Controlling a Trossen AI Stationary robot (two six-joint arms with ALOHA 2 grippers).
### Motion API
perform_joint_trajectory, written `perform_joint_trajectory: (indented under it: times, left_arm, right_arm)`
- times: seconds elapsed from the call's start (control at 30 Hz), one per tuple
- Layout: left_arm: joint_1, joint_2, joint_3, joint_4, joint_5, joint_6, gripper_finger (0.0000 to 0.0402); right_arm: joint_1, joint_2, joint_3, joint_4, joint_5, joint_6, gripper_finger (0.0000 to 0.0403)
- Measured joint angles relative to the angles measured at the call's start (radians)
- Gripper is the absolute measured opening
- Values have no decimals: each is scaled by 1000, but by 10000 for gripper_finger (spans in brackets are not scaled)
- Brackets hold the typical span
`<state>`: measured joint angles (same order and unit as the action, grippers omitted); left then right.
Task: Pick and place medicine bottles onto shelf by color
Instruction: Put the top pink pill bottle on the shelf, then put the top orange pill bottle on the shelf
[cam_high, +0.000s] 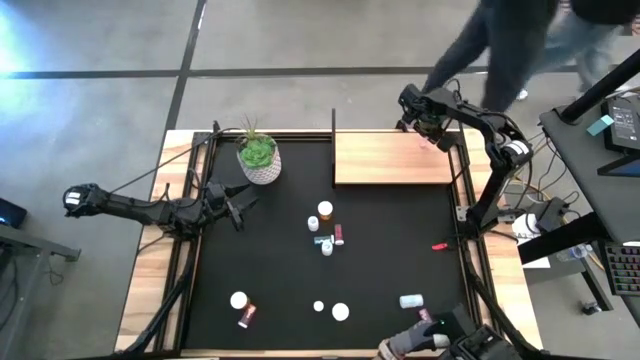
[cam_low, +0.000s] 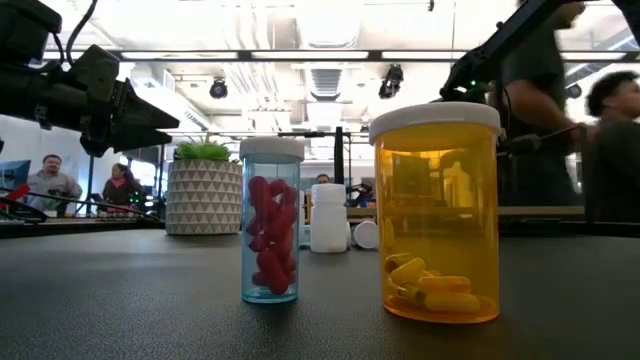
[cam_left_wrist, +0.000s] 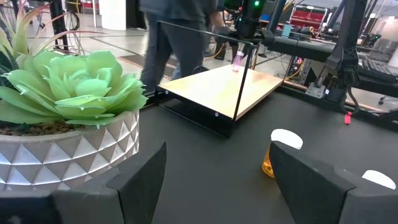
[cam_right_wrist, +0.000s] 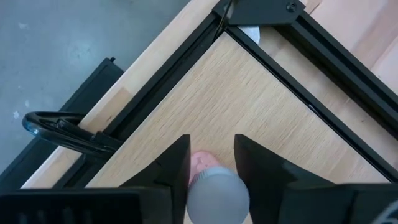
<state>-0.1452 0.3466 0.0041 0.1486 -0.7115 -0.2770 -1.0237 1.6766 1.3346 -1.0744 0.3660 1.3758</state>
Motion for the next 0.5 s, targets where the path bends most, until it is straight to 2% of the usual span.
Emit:
perform_joint_trajectory:
  times: [0.5]
  left_arm:
    - [0, 0, 0, 0, 0, 0, 270]
  right_arm:
    - [38, -48, 0, 7, -10, -61, 249]
